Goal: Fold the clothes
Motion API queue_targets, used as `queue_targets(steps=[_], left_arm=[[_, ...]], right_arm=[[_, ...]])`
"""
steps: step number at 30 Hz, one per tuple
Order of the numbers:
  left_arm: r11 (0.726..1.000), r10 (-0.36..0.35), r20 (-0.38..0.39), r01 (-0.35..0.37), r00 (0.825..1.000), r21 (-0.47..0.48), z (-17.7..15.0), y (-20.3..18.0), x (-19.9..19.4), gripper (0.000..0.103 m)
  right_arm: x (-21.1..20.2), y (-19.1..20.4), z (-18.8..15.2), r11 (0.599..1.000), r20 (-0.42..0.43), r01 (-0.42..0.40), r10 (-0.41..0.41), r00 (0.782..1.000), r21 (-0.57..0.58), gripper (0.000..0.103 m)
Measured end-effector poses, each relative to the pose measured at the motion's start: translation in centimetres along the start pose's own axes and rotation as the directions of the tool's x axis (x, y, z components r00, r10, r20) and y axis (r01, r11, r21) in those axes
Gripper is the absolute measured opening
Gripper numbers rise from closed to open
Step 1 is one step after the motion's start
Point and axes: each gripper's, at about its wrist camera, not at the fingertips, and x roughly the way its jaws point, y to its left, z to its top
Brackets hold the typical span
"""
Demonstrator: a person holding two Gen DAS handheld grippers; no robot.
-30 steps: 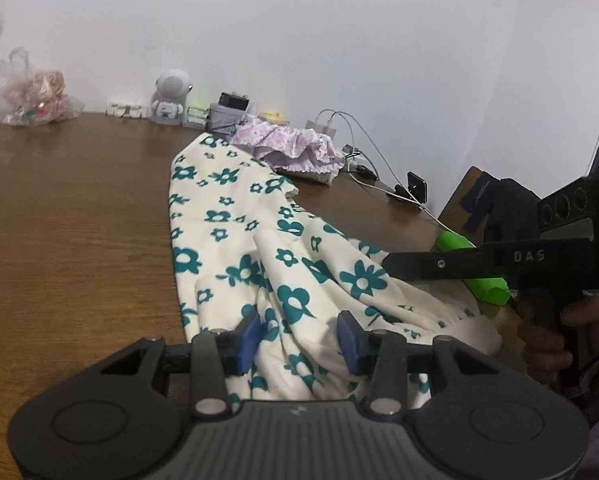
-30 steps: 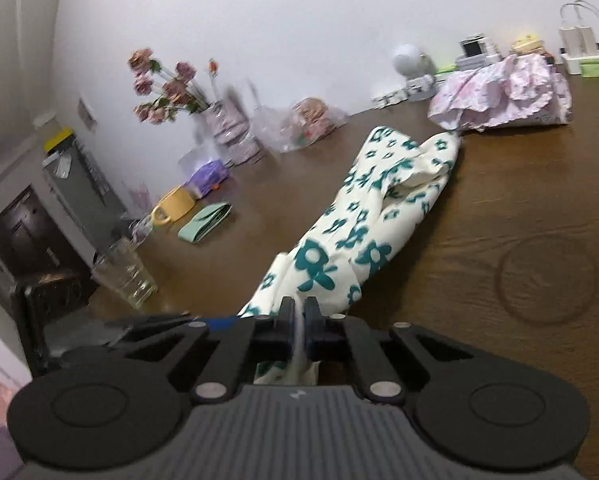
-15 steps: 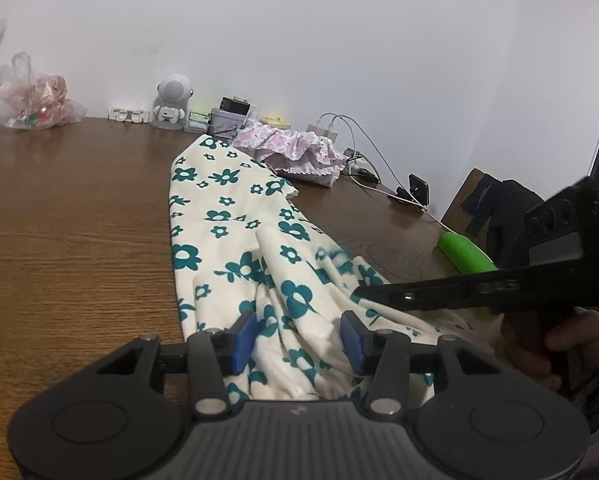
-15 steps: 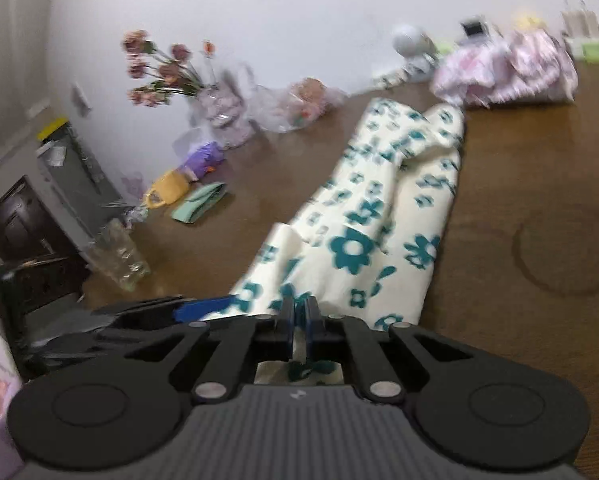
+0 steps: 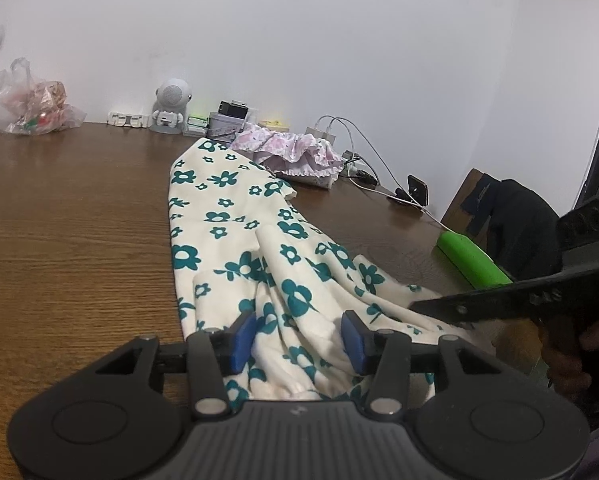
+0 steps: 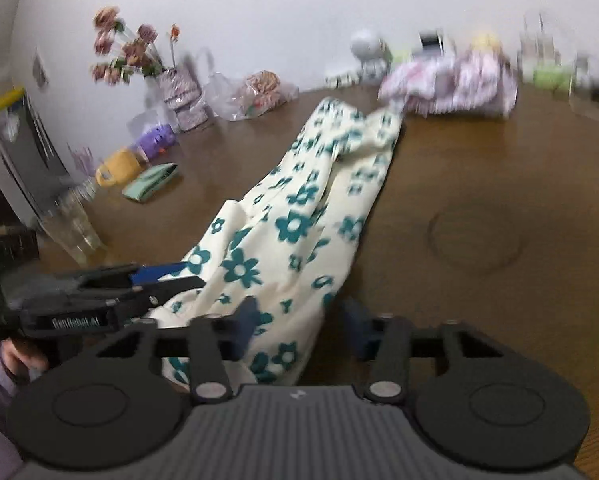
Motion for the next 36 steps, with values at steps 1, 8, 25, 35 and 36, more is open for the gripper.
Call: queue_targets(steps=[1, 8, 25, 35, 36], left_arm=[[1.000, -0.002, -0.001, 0.002, 1.000, -0.001, 0.0, 0.0, 0.0, 0.045], [1.000, -0.007, 0.006, 0.007, 1.000, 0.006, -0.1, 0.0, 0.2, 0.046], [1.000, 0.006, 0.009, -0.007, 1.000, 0.025, -0.2, -0.4, 0.3, 0.047], [0.995, -0.008, 0.058, 0.002, 0.998, 0.105, 0.4, 0.7, -4.3, 0.079], [0.992, -0.016, 0.073, 0.006, 0.997, 0.126, 0.2, 1.1, -5.4, 0.086]], right_arm=[[0.0, 0.0, 0.0, 1.000, 0.015, -0.026, 0.026, 1.000, 0.017, 0.008], [0.9, 0.7, 0.8, 0.985, 0.040, -0.170, 0.169, 0.985, 0.006, 0.004], [2.1, 0.4, 0.6, 0.996, 0.058, 0.066, -0.062, 0.996, -0.060, 0.003], [-2.1, 1.2, 0.6, 0.974, 0.106, 0.026, -0.002, 0.994, -0.226, 0.046], [-3.0, 1.5, 0.5, 0.965, 0.101, 0.000, 0.028, 0.994, -0.262, 0.049]])
